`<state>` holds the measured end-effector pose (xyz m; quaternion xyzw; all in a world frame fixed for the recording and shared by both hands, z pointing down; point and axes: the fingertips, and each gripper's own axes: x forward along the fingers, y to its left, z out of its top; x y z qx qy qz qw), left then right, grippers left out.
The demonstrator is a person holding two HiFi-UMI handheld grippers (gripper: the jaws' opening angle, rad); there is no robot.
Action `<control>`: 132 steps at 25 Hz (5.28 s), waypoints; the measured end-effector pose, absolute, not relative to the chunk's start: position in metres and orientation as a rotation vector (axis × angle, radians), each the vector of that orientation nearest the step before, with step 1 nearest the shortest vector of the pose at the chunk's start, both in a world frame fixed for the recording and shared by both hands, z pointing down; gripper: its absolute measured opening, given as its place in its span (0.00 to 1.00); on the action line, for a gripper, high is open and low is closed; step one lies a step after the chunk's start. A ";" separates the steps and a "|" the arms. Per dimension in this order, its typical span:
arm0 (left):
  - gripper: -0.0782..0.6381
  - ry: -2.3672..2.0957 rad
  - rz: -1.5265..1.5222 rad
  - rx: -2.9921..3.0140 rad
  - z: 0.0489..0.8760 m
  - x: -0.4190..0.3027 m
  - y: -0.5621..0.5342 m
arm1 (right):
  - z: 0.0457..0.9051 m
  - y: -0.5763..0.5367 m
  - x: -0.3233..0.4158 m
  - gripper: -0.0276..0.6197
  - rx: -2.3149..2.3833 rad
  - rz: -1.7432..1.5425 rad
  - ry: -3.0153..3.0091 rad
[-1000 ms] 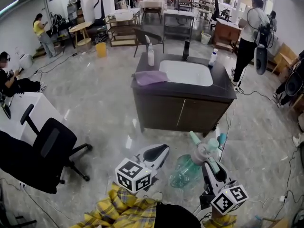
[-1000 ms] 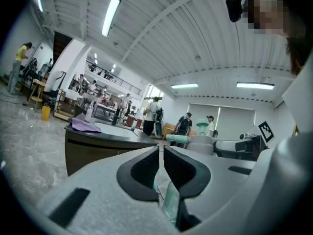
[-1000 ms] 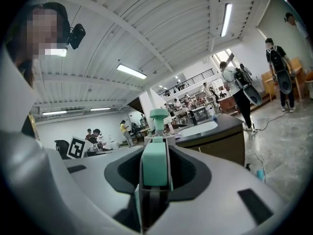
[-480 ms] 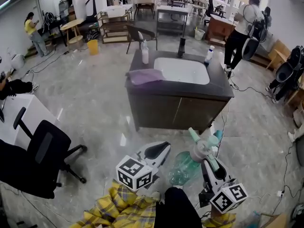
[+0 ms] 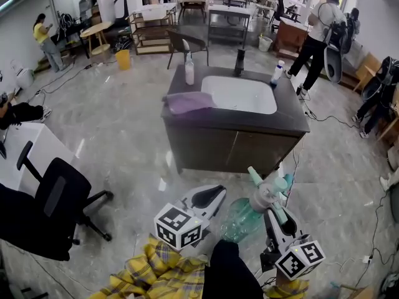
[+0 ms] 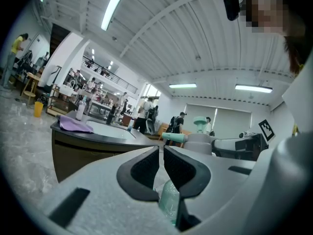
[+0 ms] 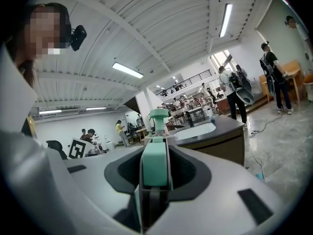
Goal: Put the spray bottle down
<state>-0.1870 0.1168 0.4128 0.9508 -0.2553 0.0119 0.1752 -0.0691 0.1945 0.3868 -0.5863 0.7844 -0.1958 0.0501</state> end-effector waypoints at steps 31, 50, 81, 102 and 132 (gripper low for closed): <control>0.15 -0.755 0.080 2.677 0.407 -0.051 0.000 | 0.384 0.063 0.059 0.22 -1.679 -0.632 2.451; 0.15 -0.792 0.066 2.695 0.414 0.025 -0.042 | 0.392 0.015 0.127 0.22 -1.613 -0.603 2.519; 0.15 -0.748 0.073 2.691 0.426 0.082 -0.119 | 0.405 -0.047 0.189 0.22 -1.683 -0.640 2.459; 0.15 -0.609 0.071 2.733 0.409 0.115 -0.206 | 0.382 -0.133 0.210 0.22 -1.743 -0.607 2.421; 0.15 -0.385 0.037 2.827 0.382 0.128 -0.305 | 0.341 -0.234 0.225 0.22 -1.915 -0.515 2.374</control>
